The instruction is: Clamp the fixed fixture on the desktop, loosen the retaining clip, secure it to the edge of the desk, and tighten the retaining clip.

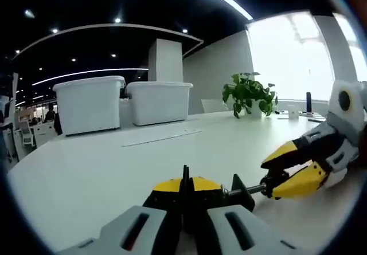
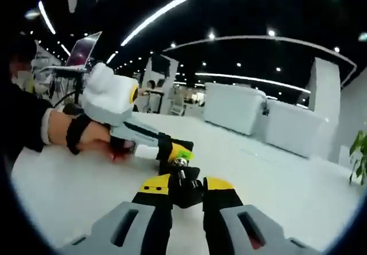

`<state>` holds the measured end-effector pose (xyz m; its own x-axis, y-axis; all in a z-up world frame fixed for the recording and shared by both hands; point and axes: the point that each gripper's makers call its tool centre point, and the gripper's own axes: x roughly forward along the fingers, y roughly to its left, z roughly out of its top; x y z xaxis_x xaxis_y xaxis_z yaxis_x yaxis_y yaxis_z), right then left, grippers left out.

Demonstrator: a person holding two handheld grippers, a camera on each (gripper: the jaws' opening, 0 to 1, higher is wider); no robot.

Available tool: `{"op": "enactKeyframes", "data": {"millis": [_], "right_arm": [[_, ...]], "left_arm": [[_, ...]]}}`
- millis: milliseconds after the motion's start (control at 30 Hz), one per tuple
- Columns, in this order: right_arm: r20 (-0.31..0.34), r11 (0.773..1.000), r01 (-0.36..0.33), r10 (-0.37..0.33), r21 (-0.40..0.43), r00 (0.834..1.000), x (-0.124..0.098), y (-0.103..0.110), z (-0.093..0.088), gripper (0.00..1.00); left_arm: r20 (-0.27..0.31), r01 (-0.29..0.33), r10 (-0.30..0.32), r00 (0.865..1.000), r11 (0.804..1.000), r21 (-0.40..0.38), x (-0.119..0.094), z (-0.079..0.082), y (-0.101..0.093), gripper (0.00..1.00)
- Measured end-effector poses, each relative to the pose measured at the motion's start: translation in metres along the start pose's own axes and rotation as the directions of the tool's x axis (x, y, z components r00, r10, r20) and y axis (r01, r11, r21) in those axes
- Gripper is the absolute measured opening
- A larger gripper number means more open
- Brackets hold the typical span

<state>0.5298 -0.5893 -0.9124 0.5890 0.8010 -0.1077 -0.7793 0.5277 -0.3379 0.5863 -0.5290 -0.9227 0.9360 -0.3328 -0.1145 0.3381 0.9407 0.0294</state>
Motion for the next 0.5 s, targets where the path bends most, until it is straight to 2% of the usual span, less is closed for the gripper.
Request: {"op": "enactKeyframes", "data": {"millis": [67, 200, 233, 300, 500], "right_arm": [[0.004, 0.992, 0.017, -0.016, -0.126, 1.000, -0.002, 0.004, 0.002, 0.17], [0.016, 0.957, 0.035, -0.031, -0.287, 0.999, -0.004, 0.008, 0.004, 0.17], [0.018, 0.953, 0.036, -0.032, -0.302, 0.999, -0.004, 0.009, 0.004, 0.17], [0.024, 0.915, 0.045, -0.039, -0.401, 0.999, -0.004, 0.010, 0.004, 0.18], [0.017, 0.876, 0.047, -0.044, -0.480, 0.999, -0.003, 0.012, 0.002, 0.18]], "left_arm": [[-0.001, 0.000, 0.000, 1.000, 1.000, -0.001, 0.001, 0.000, 0.001, 0.04], [-0.002, -0.001, 0.001, 1.000, 1.000, -0.005, 0.001, -0.001, 0.002, 0.04], [-0.002, -0.001, 0.001, 1.000, 1.000, -0.005, 0.002, -0.001, 0.002, 0.04], [-0.005, -0.004, 0.004, 1.000, 1.000, -0.006, 0.001, -0.002, 0.002, 0.04], [-0.005, -0.008, 0.008, 1.000, 1.000, -0.002, 0.001, -0.002, 0.002, 0.04]]}}
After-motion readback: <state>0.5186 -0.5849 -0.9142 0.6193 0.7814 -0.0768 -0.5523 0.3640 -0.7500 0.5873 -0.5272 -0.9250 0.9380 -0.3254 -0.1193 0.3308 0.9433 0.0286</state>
